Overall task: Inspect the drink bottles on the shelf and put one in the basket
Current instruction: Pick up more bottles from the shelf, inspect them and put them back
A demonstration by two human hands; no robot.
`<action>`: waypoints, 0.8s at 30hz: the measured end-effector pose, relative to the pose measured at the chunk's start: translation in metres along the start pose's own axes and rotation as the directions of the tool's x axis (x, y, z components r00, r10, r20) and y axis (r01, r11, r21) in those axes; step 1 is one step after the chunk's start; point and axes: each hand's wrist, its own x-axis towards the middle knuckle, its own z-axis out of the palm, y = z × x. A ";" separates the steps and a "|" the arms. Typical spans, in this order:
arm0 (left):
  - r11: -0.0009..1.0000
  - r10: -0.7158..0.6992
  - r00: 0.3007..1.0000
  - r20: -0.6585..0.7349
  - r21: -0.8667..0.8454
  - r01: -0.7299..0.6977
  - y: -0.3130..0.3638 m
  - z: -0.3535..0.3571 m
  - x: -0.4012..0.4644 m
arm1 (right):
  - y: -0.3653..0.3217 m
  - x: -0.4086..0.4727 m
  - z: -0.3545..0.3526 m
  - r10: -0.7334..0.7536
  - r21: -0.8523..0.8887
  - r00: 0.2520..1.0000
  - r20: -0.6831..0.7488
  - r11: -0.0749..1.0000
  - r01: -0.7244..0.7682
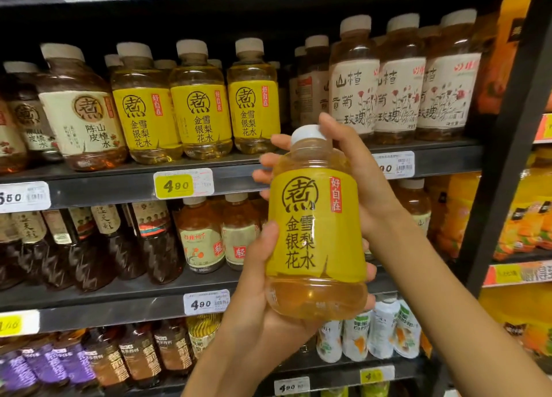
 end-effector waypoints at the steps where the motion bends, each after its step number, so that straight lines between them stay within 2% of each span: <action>1: 1.000 -0.010 1.000 0.012 0.013 0.009 -0.001 0.002 0.000 | 0.001 0.000 0.002 -0.004 0.046 1.000 0.026 0.999 0.003; 3: 0.999 -0.010 1.000 0.015 0.034 0.010 -0.003 0.001 0.001 | 0.001 0.001 0.003 -0.038 0.079 0.999 0.025 0.996 0.036; 5: 0.998 0.013 0.999 -0.044 0.068 -0.010 0.000 -0.004 0.001 | -0.002 -0.001 0.003 -0.082 0.071 0.997 -0.010 0.994 0.082; 9: 0.947 0.103 0.977 -0.188 0.320 -0.038 0.012 -0.017 -0.004 | -0.010 -0.005 -0.001 -0.172 -0.053 0.982 -0.072 0.984 0.168; 11: 0.909 0.103 0.965 -0.241 0.416 0.007 0.014 -0.017 -0.005 | -0.010 -0.005 -0.003 -0.179 -0.135 0.974 -0.140 0.978 0.160; 13: 0.898 0.096 0.960 -0.263 0.438 0.030 0.011 -0.018 -0.006 | -0.009 -0.002 -0.005 -0.141 -0.184 0.970 -0.198 0.977 0.105; 16: 0.930 0.091 0.955 -0.283 0.368 0.020 0.006 -0.014 -0.003 | -0.007 0.001 -0.010 -0.072 -0.199 0.965 -0.251 0.980 0.022; 19: 0.963 0.073 0.969 -0.236 0.270 -0.007 0.006 -0.011 -0.002 | -0.007 0.001 -0.011 -0.028 -0.144 0.965 -0.262 0.990 -0.011; 22: 1.000 -0.004 0.986 -0.167 0.020 0.007 0.007 -0.004 -0.001 | -0.001 0.002 -0.011 0.009 -0.010 0.976 -0.217 1.000 -0.011; 24: 0.996 -0.027 0.994 -0.110 -0.083 0.017 0.011 0.004 0.002 | 0.003 0.003 -0.011 0.017 0.067 0.981 -0.193 0.998 -0.004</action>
